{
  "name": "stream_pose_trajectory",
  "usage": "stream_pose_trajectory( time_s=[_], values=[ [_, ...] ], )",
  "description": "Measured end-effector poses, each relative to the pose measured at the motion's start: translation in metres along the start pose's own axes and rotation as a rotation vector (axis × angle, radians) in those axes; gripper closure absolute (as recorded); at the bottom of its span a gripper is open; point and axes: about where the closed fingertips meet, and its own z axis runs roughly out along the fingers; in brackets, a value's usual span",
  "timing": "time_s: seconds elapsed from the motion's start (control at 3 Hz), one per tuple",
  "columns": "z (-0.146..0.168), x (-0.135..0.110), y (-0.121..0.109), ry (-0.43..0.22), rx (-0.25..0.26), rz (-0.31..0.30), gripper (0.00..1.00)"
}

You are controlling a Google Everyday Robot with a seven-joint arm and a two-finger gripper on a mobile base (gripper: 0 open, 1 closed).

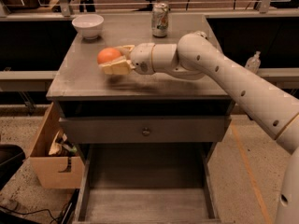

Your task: Place orange into middle drawer

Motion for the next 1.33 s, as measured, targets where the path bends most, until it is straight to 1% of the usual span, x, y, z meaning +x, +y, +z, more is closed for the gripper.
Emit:
stream_pose_trajectory(
  time_s=[0.33,0.67,1.0,1.33],
  values=[
    [0.000,-0.003,0.000,-0.002,0.006,-0.012,1.00],
    [-0.015,0.001,0.013,0.027,0.022,-0.012,1.00],
    [-0.061,0.003,0.051,0.109,0.070,0.008,1.00],
    [-0.111,0.007,0.103,0.190,0.112,0.022,1.00]
  ],
)
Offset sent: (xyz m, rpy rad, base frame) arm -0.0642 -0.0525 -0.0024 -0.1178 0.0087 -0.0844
